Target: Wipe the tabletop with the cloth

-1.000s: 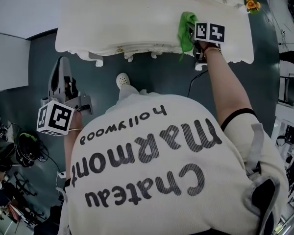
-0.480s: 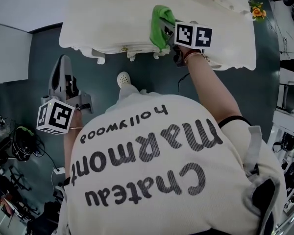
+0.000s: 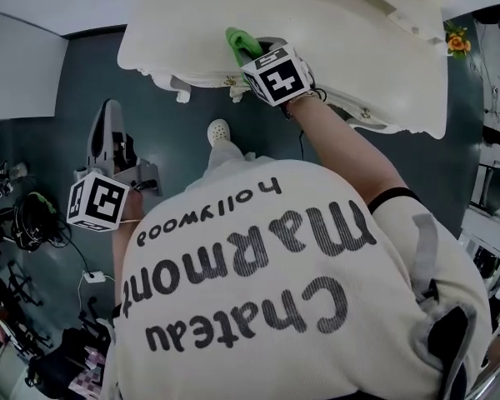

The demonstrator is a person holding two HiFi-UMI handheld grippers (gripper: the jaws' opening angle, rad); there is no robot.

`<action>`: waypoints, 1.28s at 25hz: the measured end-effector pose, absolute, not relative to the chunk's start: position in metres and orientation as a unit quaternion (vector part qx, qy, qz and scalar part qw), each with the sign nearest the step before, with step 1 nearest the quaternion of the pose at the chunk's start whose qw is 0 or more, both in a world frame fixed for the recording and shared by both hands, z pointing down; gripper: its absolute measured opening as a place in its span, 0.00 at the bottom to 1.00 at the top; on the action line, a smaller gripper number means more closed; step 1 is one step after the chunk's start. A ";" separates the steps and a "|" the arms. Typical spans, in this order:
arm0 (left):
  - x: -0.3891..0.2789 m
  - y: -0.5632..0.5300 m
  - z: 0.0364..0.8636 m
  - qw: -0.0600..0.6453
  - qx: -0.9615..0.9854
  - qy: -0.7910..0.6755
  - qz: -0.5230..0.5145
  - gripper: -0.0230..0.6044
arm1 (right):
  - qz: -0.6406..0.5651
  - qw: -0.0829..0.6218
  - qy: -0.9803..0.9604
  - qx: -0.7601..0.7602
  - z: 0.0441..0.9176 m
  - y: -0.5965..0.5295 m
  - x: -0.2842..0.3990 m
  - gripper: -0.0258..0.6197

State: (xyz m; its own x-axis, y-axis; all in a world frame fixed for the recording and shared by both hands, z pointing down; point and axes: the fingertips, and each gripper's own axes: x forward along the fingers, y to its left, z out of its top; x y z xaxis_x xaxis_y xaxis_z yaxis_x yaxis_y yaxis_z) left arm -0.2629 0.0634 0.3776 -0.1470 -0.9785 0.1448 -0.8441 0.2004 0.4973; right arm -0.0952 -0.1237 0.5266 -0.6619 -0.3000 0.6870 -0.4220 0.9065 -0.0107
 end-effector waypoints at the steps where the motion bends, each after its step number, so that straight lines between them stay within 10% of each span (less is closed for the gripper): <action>1: -0.265 0.065 0.378 0.222 0.612 -0.744 -0.152 0.05 | 0.067 0.376 -0.904 0.193 0.531 -0.122 -0.097 0.19; 32: -0.236 0.069 0.371 0.215 0.621 -0.735 -0.167 0.05 | -0.033 0.440 -0.872 0.214 0.544 -0.127 -0.049 0.18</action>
State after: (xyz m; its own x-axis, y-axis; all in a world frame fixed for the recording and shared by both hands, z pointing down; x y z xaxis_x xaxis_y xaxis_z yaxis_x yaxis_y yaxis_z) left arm -0.2356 0.0691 0.3709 -0.1366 -0.9846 0.1088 -0.8411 0.1733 0.5124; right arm -0.0493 -0.1272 0.5436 -0.5220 -0.4023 0.7521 -0.3442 0.9061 0.2458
